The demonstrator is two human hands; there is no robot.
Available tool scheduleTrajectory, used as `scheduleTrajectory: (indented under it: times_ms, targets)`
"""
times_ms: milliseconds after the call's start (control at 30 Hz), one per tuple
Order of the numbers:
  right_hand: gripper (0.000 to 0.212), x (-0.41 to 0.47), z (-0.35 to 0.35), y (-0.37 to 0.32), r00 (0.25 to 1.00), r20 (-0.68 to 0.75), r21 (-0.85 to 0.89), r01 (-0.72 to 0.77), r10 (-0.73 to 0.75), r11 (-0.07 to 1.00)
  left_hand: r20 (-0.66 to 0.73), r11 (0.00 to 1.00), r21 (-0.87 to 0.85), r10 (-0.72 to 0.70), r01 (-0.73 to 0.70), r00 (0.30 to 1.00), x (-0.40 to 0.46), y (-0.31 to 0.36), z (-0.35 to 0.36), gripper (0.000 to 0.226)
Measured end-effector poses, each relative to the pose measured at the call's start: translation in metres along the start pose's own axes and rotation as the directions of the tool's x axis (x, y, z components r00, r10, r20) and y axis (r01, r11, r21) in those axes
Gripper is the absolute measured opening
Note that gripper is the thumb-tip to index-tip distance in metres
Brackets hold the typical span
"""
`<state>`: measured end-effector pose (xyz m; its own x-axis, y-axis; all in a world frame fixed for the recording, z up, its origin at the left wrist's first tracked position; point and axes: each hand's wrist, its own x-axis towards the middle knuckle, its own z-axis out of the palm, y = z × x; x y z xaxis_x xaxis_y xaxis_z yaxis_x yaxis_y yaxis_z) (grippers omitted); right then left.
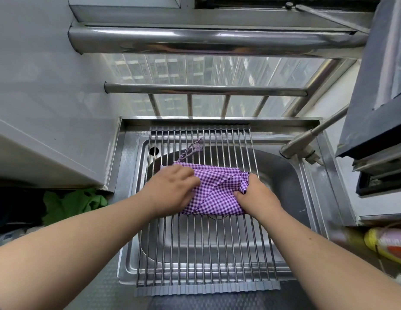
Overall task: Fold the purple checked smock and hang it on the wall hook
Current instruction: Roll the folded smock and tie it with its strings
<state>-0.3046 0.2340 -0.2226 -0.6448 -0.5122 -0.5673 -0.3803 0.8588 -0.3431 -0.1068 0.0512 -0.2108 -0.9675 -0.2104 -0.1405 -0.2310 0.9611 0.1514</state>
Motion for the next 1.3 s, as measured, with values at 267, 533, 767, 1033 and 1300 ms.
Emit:
scheduleTrajectory:
  times_ms: [267, 533, 767, 1033, 1300]
  targets:
    - [0.096, -0.008, -0.002, -0.018, 0.917, -0.109, -0.463, 0.294, -0.383, 0.836, 0.303, 0.992, 0.045, -0.124, 0.116, 0.945, 0.006, -0.014, 0.028, 0.096]
    - [0.069, 0.012, 0.031, -0.037, 0.880, 0.119, -0.505, 0.452, -0.459, 0.735, 0.187, 0.975, -0.047, -0.207, 0.219, 0.960, 0.014, -0.024, 0.036, 0.065]
    - [0.062, 0.019, 0.037, -0.039, 0.900, 0.082, -0.391, 0.424, -0.428, 0.817, 0.053, 0.937, -0.197, -0.283, 0.288, 0.958, 0.012, -0.034, 0.066, 0.041]
    - [0.071, 0.028, 0.036, -0.088, 0.874, 0.001, -0.291, 0.466, -0.486, 0.836, -0.133, 0.935, -0.265, -0.276, 0.234, 0.952, 0.010, -0.038, 0.085, 0.032]
    - [0.041, 0.077, 0.054, -0.135, 0.781, -0.046, -0.305, 0.583, -0.623, 0.753, -0.221, 0.940, -0.277, -0.266, 0.201, 0.938, 0.009, -0.039, 0.088, 0.031]
